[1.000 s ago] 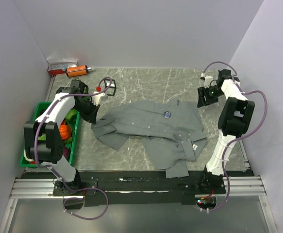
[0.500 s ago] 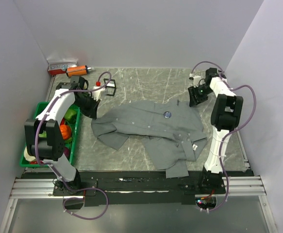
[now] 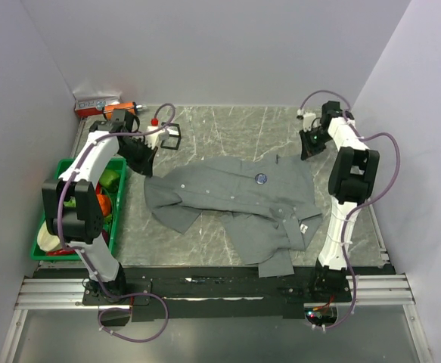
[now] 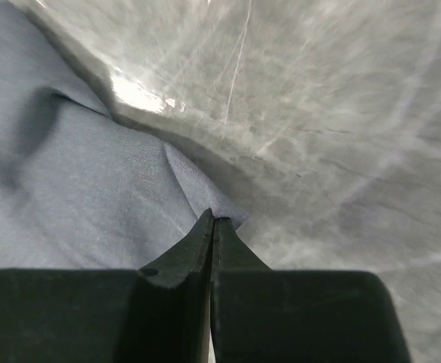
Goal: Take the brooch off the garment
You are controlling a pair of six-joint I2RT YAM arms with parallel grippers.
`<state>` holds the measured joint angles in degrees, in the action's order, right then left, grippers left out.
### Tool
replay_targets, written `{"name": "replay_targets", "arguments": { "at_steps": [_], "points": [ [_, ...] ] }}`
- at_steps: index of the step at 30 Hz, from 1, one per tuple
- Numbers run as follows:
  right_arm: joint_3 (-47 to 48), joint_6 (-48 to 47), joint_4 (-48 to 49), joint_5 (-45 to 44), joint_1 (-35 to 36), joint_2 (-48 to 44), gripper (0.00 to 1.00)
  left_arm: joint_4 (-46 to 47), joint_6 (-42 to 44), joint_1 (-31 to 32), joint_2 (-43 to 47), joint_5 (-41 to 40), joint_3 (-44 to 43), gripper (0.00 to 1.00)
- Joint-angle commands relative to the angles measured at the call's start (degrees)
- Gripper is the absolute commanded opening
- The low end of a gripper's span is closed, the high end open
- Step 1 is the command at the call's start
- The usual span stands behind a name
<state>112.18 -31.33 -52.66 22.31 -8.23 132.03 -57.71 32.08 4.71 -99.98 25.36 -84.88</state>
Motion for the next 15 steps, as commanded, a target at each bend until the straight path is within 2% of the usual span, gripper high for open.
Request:
{"name": "replay_targets", "arguments": {
  "at_steps": [1, 6, 9, 12, 13, 15],
  "points": [
    [6.28, 3.90, 6.07, 2.83, -1.09, -13.01, 0.00, 2.69, -1.13, 0.30, -0.82, 0.56, -8.27, 0.01],
    [11.04, 9.34, 12.48, 1.78, -1.26, -21.61, 0.00, 5.32, -4.74, 0.30, -1.36, 2.32, -19.68, 0.01],
    [10.78, 10.94, 15.66, 0.02, -1.44, -25.84, 0.00, 6.12, -5.53, 0.30, 1.54, 3.90, -22.34, 0.01],
    [10.69, 9.02, 11.64, 0.54, -1.35, -27.95, 0.00, 0.61, -1.59, 0.30, 5.84, 7.32, -22.35, 0.01],
    [9.99, 8.05, 10.05, 0.72, -1.35, -28.66, 0.00, -4.38, -0.27, 0.47, 7.85, 7.85, -21.74, 0.01],
    [4.21, 5.33, 7.42, 1.16, -1.35, -32.33, 0.00, -8.10, 2.02, 0.91, 10.32, 8.82, -16.41, 0.01]
  ]
}}
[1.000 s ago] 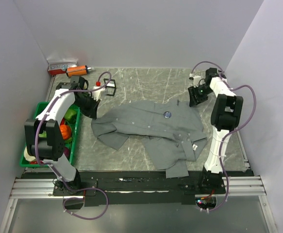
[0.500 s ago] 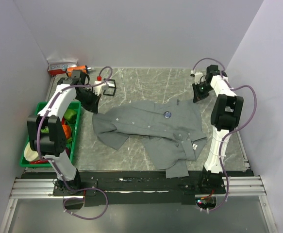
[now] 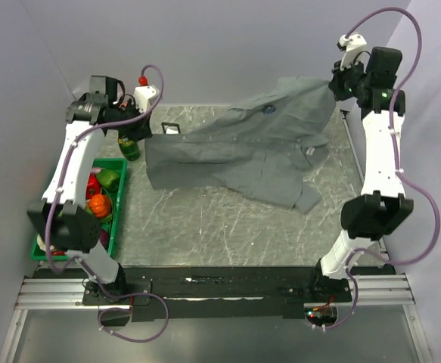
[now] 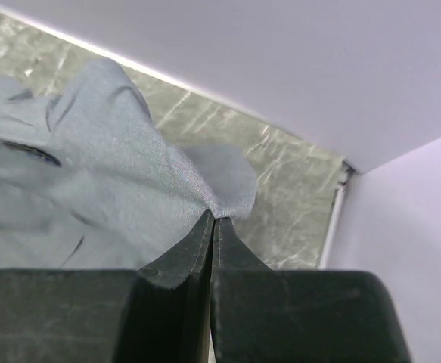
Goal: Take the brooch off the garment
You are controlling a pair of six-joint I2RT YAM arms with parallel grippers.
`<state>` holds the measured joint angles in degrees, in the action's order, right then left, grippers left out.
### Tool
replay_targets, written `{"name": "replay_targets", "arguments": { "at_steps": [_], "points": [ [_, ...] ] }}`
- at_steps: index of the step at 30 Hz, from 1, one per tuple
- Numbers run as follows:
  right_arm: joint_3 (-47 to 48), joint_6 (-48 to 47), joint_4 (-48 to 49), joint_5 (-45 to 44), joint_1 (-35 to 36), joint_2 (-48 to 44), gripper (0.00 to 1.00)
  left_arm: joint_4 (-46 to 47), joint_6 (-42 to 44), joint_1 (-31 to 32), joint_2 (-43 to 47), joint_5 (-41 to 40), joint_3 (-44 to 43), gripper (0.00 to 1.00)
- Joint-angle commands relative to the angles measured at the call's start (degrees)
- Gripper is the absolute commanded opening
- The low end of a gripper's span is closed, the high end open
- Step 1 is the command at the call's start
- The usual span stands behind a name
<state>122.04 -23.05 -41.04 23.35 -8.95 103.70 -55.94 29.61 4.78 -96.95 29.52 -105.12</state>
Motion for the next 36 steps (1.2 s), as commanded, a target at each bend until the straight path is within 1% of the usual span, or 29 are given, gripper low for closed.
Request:
{"name": "replay_targets", "arguments": {
  "at_steps": [1, 2, 3, 4, 5, 6, 7, 8, 9, 10, 11, 12, 13, 14, 15, 16, 17, 18, 19, 20, 21, 22, 23, 24, 26, 27, 31, 35, 36],
  "points": [
    [-8.72, -3.84, -4.58, 0.37, -0.63, -5.77, 0.00, -11.89, 5.02, 0.85, 10.08, 5.11, 6.74, 0.01],
    [-15.97, -4.80, -4.75, 0.55, -0.63, -7.88, 0.00, -14.69, 6.33, 1.02, 11.76, 5.55, 9.99, 0.01],
    [-20.04, -7.08, -4.93, 0.99, -0.63, -11.99, 0.00, -16.11, 7.13, 1.11, 13.61, 5.72, 17.07, 0.01],
    [-24.00, -8.40, -5.37, 1.17, -0.54, -14.12, 0.00, -17.08, 7.83, 1.29, 17.28, 5.81, 20.54, 0.01],
    [-31.61, -9.20, -5.89, 1.17, -0.45, -16.23, 0.00, -18.66, 9.32, 1.46, 19.32, 6.08, 26.57, 0.01],
    [-35.43, -11.21, -6.51, 1.34, -0.45, -19.82, 0.00, -19.02, 10.11, 1.55, 23.25, 6.51, 29.24, 0.01],
    [-42.08, -12.88, -8.43, 1.34, -0.37, -21.33, 0.00, -19.38, 10.82, 1.90, 24.86, 6.60, 31.27, 0.04],
    [-45.36, -15.42, -8.71, 1.00, -0.37, -22.74, 0.00, -19.38, 12.22, 2.08, 26.18, 6.43, 33.55, 0.30],
    [-48.44, -16.49, -8.36, 0.64, -0.37, -25.10, 0.00, -18.60, 12.14, 2.17, 28.11, 5.56, 33.84, 0.41],
    [-53.26, -17.29, -7.40, -0.23, -0.45, -26.00, 0.00, -16.94, 11.97, 2.25, 28.65, 5.12, 33.84, 0.49],
    [-55.31, -18.08, -6.78, -0.50, -0.45, -26.70, 0.00, -14.74, 10.75, 2.26, 28.83, 4.68, 32.97, 0.58],
    [-56.72, -18.87, -6.17, -0.94, -0.37, -27.32, 0.00, -8.28, 9.61, 2.26, 28.66, 3.02, 32.53, 0.62],
    [-57.87, -19.31, -5.90, -1.20, -0.37, -27.15, 0.00, -4.65, 8.46, 2.43, 28.05, 1.87, 31.91, 0.66],
    [-57.79, -19.58, -5.64, -1.55, -0.45, -25.84, 0.00, -0.79, 4.88, 2.52, 27.17, 0.64, 30.86, 0.70],
    [-57.18, -19.40, -5.63, -1.73, -0.45, -24.96, 0.00, 7.87, 2.67, 2.78, 24.46, -0.94, 30.24, 0.72],
    [-55.17, -18.79, -5.72, -2.17, -0.45, -23.99, 0.00, 11.26, -1.26, 3.22, 22.52, -4.78, 29.63, 0.72],
    [-53.94, -18.09, -6.50, -2.35, -0.54, -22.07, 0.00, 13.99, -2.52, 3.48, 20.33, -6.04, 27.45, 0.71],
    [-52.70, -17.91, -6.95, -2.17, -0.54, -21.27, 0.00, 16.46, -3.84, 3.57, 15.26, -7.10, 25.95, 0.71],
    [-50.69, -17.65, -7.39, -1.82, -0.54, -20.48, 0.00, 16.91, -5.85, 3.57, 12.60, -7.71, 24.37, 0.70],
    [-49.80, -17.04, -7.48, -1.30, -0.54, -19.60, 0.00, 16.66, -6.14, 3.57, 9.79, -7.46, 21.30, 0.69],
    [-49.10, -16.77, -7.39, -1.03, -0.54, -19.15, 0.00, 16.05, -6.23, 3.57, 4.45, -7.11, 19.88, 0.67],
    [-48.04, -16.59, -7.30, -0.86, -0.54, -18.80, 0.00, 15.08, -6.84, 3.57, 1.79, -6.84, 18.65, 0.66],
    [-47.51, -15.98, -7.22, -0.77, -0.45, -18.01, 0.00, 15.07, -7.36, 3.57, -0.59, -7.19, 17.33, 0.63],
    [-47.16, -15.63, -7.13, -0.68, -0.37, -17.75, 0.00, 14.55, -7.63, 3.66, -5.66, -7.37, 16.54, 0.59],
    [-46.02, -14.23, -7.39, -0.42, -0.45, -16.69, 0.00, 12.35, -8.86, 3.93, -10.61, -7.54, 13.21, 0.52],
    [-45.66, -13.87, -7.65, 0.02, -0.37, -16.51, 0.00, 12.44, -9.91, 4.01, -13.85, -7.55, 12.49, 0.52],
    [-45.66, -12.29, -7.39, 0.46, -0.10, -16.69, 0.00, 16.82, -14.22, 4.10, -15.38, -8.33, 14.06, 0.55],
    [-46.19, -11.50, -6.78, 0.29, 0.34, -16.69, 0.00, 18.15, -12.03, 4.10, -13.98, -9.30, 18.80, 0.57],
    [-46.28, -11.32, -6.78, 0.29, 0.34, -16.69, 0.00, 18.93, -11.51, 4.10, -13.19, -10.78, 19.86, 0.57]
  ]
}}
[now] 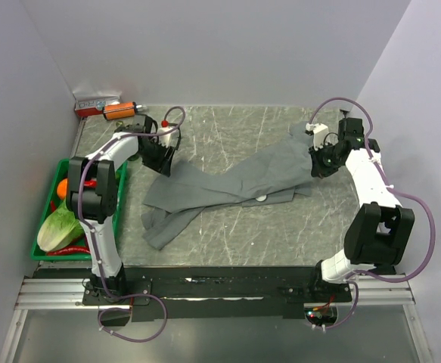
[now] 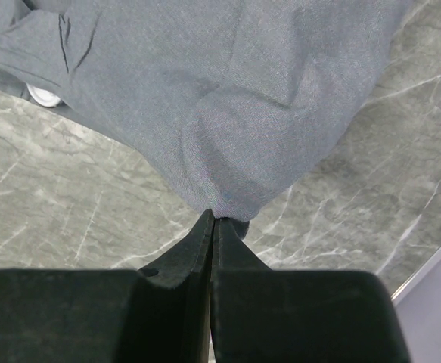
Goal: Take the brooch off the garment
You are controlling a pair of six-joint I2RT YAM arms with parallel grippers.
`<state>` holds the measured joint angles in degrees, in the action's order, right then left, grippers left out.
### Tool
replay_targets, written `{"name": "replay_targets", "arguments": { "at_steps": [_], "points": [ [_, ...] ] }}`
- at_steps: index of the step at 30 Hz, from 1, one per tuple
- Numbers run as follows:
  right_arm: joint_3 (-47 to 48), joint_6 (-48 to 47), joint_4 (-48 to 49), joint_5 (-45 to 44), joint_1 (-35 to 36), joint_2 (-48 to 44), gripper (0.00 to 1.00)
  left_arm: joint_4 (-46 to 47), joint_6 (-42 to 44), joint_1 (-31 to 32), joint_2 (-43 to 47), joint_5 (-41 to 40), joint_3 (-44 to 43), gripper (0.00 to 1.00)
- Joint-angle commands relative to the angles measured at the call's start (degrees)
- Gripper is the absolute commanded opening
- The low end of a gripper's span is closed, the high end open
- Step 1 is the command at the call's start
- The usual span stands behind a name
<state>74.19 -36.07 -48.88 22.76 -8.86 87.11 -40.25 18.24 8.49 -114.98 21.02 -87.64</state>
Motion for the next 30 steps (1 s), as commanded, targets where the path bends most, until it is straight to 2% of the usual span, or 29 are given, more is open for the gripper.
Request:
{"name": "replay_targets", "arguments": {
  "at_steps": [1, 5, 11, 17, 25, 30],
  "points": [
    [1.48, 1.80, 1.07, 0.97, 0.34, -0.10, 0.00, 3.77, 0.82, 0.39, 5.37, -2.90, 4.38, 0.58],
    [1.66, 2.32, 1.25, 1.14, 0.42, 0.25, 0.00, 5.36, 0.39, 0.39, 5.21, -5.63, 5.72, 0.61],
    [2.01, 2.68, 1.16, 1.14, 0.95, 0.87, 0.00, 1.41, -2.77, 0.39, -0.68, -6.69, 0.63, 0.57],
    [2.36, 2.76, 1.42, 0.79, 1.13, 1.22, 0.00, -1.49, -3.21, 0.39, -2.18, -5.20, -0.52, 0.43],
    [3.32, 3.20, 1.68, 1.05, 1.13, 2.19, 0.00, -4.22, -4.61, -0.58, -2.18, -6.07, 0.01, 0.40],
    [3.85, 3.56, 1.86, 1.32, 1.13, 2.71, 0.00, -2.99, -5.58, -0.67, -2.09, -5.02, 0.80, 0.27]
  ]
}}
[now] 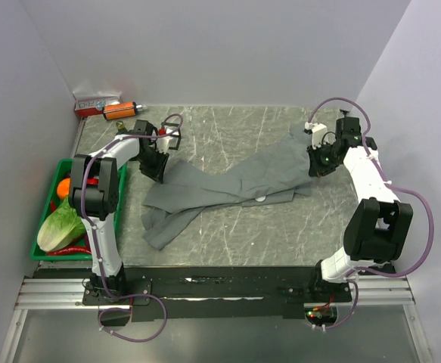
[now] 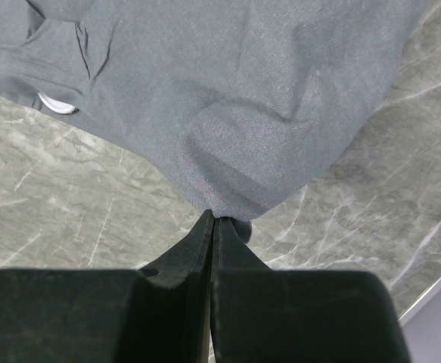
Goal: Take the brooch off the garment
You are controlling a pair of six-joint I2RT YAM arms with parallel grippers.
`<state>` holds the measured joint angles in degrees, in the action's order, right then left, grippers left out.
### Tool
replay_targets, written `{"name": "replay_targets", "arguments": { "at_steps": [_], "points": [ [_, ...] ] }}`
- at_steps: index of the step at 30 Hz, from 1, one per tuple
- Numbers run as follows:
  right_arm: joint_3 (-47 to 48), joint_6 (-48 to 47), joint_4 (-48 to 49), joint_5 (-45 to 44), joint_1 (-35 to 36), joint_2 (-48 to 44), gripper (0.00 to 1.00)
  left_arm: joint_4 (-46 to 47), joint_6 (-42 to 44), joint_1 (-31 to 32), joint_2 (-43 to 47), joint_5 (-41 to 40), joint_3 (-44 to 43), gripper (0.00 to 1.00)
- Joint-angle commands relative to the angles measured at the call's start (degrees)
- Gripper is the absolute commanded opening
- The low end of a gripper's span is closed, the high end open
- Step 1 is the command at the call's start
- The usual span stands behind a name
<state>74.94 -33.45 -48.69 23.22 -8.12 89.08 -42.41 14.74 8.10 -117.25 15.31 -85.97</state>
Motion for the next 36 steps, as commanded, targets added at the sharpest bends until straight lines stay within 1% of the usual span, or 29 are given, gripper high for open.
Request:
{"name": "replay_targets", "arguments": {
  "at_steps": [1, 3, 4, 5, 8, 9, 10, 11, 12, 14, 15, 16, 17, 18, 19, 20, 21, 22, 24, 26, 29, 31, 34, 35, 36],
  "points": [
    [3.11, 0.85, 1.66, 0.86, 0.39, 0.75, 0.00, -0.83, -2.17, -0.28, 0.27, 0.95, -1.47, 0.20],
    [3.46, 0.76, 1.75, 0.51, 0.47, 0.66, 0.00, -1.18, -2.52, -0.28, 0.18, 1.12, -2.35, 0.13],
    [3.64, 0.84, 1.84, 0.25, 0.47, 0.57, 0.00, -1.79, -2.53, -0.28, 0.18, 0.86, -3.31, 0.06],
    [3.90, 0.76, 1.93, -0.02, 0.47, 0.57, 0.00, -2.23, -2.35, -0.28, 0.36, 0.69, -4.02, 0.02],
    [5.39, 2.25, 3.94, -2.65, 0.30, -0.48, 0.00, -6.53, -0.16, -0.36, 1.67, -0.28, -8.76, 0.01],
    [7.31, 2.86, 4.39, -3.70, 0.04, -0.66, 0.00, -8.46, 2.28, -0.62, 2.20, -0.11, -10.60, 0.01],
    [8.72, 4.69, 5.43, -4.15, -0.23, -1.10, 0.00, -10.04, 3.53, -0.89, 2.99, 0.50, -14.71, 0.01],
    [10.21, 5.84, 6.14, -4.59, -0.49, -1.27, 0.00, -11.54, 4.58, -1.24, 4.99, 0.42, -16.49, 0.01],
    [13.45, 7.07, 7.02, -5.46, -1.19, -1.36, 0.00, -11.46, 5.55, -2.03, 6.41, 0.16, -19.46, 0.01],
    [17.42, 9.80, 8.78, -6.26, -1.63, -1.01, 0.00, -10.68, 6.26, -2.65, 10.70, 0.16, -21.59, 0.01],
    [21.35, 10.51, 9.13, -6.52, -1.81, -0.75, 0.00, -8.41, 6.44, -3.08, 12.47, 0.24, -22.65, 0.01],
    [23.31, 11.64, 10.18, -6.87, -2.25, -0.40, 0.00, -6.56, 6.18, -3.18, 14.23, 0.25, -22.66, 0.01],
    [26.89, 12.09, 10.80, -7.05, -2.34, -0.22, 0.00, -2.45, 5.13, -3.18, 18.07, -0.45, -22.31, 0.01],
    [28.67, 13.23, 11.41, -7.40, -2.34, 0.21, 0.00, 0.55, 4.16, -3.18, 20.11, -0.89, -20.57, 0.01],
    [30.51, 13.59, 12.29, -7.58, -2.51, 0.48, 0.00, 3.27, 3.28, -3.18, 24.31, -1.33, -19.42, 0.01],
    [34.01, 13.94, 12.65, -7.67, -2.51, 0.74, 0.00, 5.83, 1.53, -3.18, 26.35, -1.95, -18.28, 0.01],
    [35.61, 14.81, 12.91, -7.67, -2.51, 1.18, 0.00, 11.51, 0.47, -3.18, 28.55, -3.26, -15.83, 0.01],
    [37.28, 15.08, 13.09, -7.75, -2.51, 1.36, 0.00, 14.00, -0.58, -3.18, 32.05, -4.14, -14.93, 0.01],
    [42.29, 15.61, 13.18, -7.75, -2.51, 1.89, 0.00, 18.92, -3.83, -3.18, 34.80, -7.38, -14.13, 0.01],
    [46.59, 15.61, 13.09, -8.46, -2.51, 1.80, 0.00, 20.61, -5.59, -3.18, 37.79, -9.33, -15.27, 0.01],
    [47.59, 14.56, 15.62, -9.59, -2.60, -1.09, 0.00, 25.26, -5.34, -3.18, 42.62, -10.48, -14.66, 0.01],
    [46.71, 13.68, 16.95, -10.04, -2.69, -5.04, 0.00, 27.46, -5.25, -3.18, 46.04, -9.78, -14.40, 0.01],
    [43.46, 12.54, 19.85, -10.74, -2.78, -11.89, 0.00, 27.82, -5.69, -3.18, 49.91, -9.25, -14.92, 0.01],
    [40.84, 12.19, 20.73, -11.00, -2.78, -14.00, 0.00, 27.65, -6.12, -3.18, 50.97, -9.16, -15.01, 0.01],
    [39.60, 11.23, 22.39, -11.44, -2.78, -17.93, 0.00, 27.56, -6.30, -3.18, 51.94, -9.16, -14.84, 0.01]
  ]
}}
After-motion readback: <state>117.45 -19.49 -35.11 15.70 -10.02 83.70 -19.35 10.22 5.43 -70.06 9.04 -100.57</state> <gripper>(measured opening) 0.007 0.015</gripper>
